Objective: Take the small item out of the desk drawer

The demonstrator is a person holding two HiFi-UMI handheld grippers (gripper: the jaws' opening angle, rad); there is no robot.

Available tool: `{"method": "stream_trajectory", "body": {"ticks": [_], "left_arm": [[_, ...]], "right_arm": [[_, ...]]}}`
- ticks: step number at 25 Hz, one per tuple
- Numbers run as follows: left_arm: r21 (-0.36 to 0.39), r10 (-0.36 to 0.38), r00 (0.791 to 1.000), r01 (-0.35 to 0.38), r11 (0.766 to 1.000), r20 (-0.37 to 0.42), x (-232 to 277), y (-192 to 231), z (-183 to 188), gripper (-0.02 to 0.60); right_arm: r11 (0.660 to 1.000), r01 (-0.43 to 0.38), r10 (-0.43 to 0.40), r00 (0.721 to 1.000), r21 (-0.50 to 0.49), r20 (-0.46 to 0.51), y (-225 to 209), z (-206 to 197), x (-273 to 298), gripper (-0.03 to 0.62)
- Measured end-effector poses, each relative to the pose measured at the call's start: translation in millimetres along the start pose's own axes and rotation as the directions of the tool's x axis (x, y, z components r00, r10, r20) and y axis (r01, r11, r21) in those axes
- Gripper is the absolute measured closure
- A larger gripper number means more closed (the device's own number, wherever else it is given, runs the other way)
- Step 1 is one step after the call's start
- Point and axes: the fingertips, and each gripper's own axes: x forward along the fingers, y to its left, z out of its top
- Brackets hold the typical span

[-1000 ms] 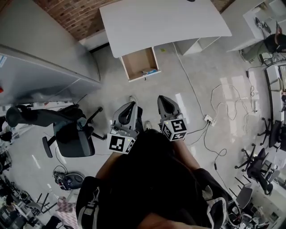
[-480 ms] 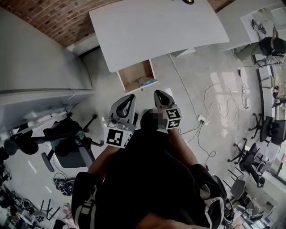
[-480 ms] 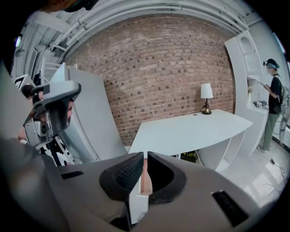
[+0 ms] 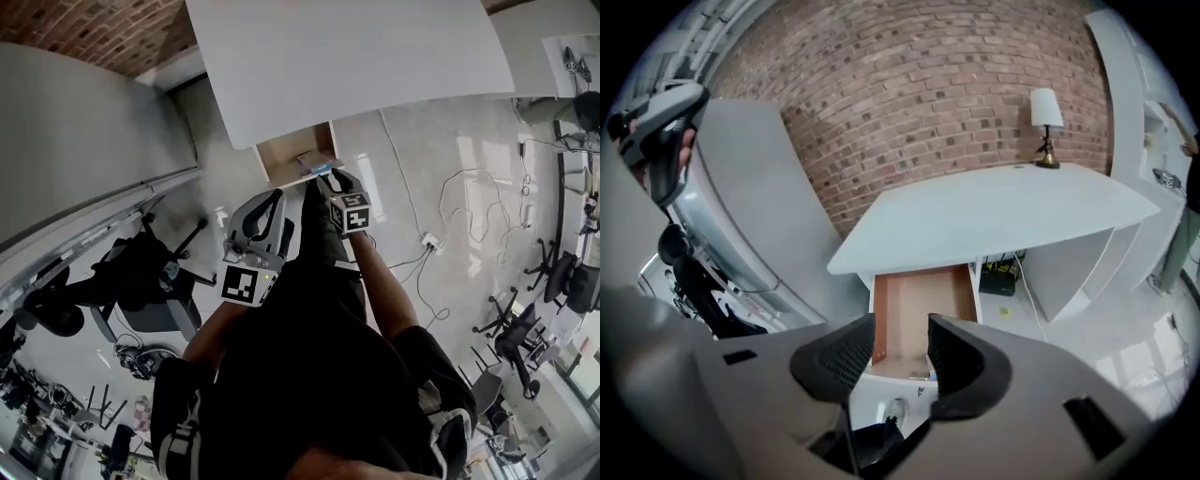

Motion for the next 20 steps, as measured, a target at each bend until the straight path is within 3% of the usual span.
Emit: {"method": "stream_trajectory", "body": {"ticks": [6,11,14,20], "left_arm": [[-0.007,0.032,0.998,-0.032,0.999,-0.05,37,18,-11,0.572],[-0.058,0.075,0.997,-0.075,0.996,0.011,67,32,-10,0.572],[-0.064,0.102,0.995,-0.102,0.993,-0.002,77,42,-16,0.572],[-0.073,0.119,0.988,-0.127,0.989,-0.1,95,54,-49,0.572]], "right_arm": [[0.995,0.012,0.002,0.99,0.097,-0.142,-38,-27,65,0.343],[0.999,0.011,0.0,0.969,0.047,-0.246,-70,-53,109,0.295],[0.999,0.004,0.006,0.956,0.034,-0.294,-86,-73,130,0.283],[0.999,-0.02,0.039,0.919,0.051,-0.392,-103,-111,174,0.243]]}}
